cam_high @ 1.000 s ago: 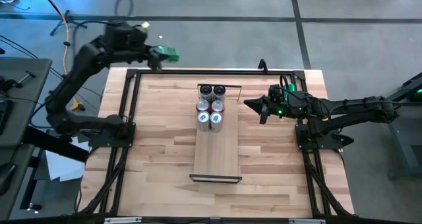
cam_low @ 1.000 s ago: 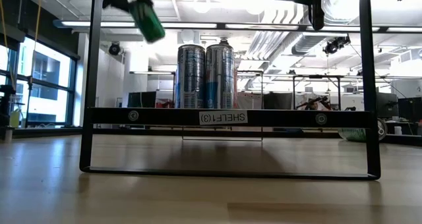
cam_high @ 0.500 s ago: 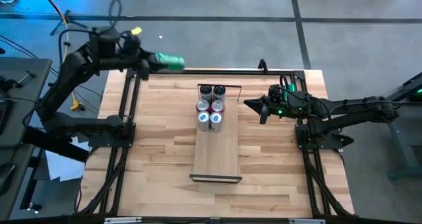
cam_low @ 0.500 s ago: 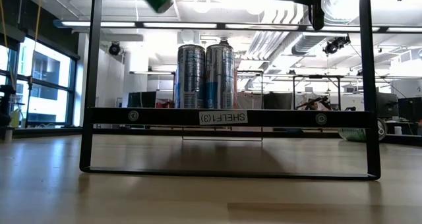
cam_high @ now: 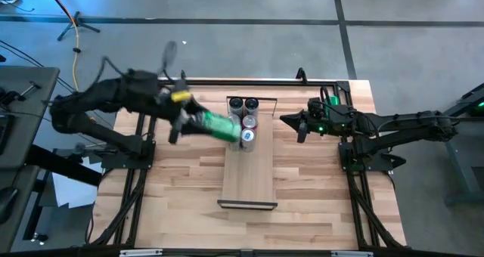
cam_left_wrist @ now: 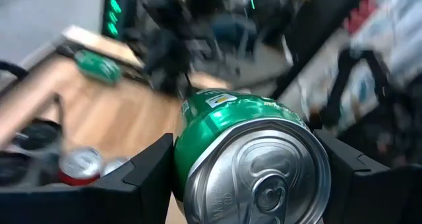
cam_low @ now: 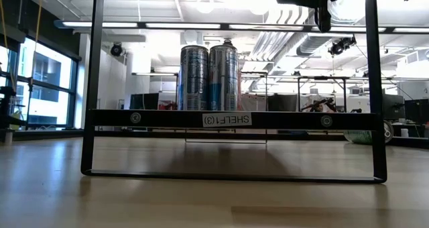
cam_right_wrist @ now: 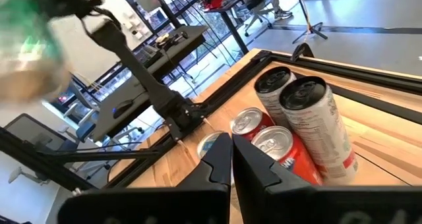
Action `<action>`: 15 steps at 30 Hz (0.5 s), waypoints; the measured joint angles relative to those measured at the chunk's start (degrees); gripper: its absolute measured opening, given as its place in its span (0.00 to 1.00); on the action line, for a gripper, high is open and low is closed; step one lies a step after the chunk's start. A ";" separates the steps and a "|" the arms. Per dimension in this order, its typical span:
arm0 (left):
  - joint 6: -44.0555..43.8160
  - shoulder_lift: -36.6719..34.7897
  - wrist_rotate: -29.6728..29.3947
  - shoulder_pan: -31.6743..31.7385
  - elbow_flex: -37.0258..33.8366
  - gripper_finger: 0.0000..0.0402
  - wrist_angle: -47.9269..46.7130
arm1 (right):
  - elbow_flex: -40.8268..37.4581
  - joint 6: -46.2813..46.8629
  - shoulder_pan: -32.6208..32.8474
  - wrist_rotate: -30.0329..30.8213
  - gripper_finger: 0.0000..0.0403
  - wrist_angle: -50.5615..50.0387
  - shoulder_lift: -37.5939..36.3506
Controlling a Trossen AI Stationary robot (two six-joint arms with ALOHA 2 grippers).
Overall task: Place canned beverage on shelf
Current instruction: Put the left green soda can on the shelf
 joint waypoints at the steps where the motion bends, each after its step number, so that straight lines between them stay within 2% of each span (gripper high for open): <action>1: 0.26 1.76 -0.02 -1.45 1.33 0.58 -1.31 | 0.00 0.01 -0.20 0.01 0.00 -0.33 0.00; 9: 10.33 20.07 -2.87 -8.17 18.03 0.58 -22.81 | -0.02 0.02 -2.77 0.02 0.00 -0.97 0.00; 15: 17.57 30.03 -7.68 -10.37 21.22 0.58 -28.45 | -0.02 0.02 -3.67 0.02 0.00 -1.00 0.00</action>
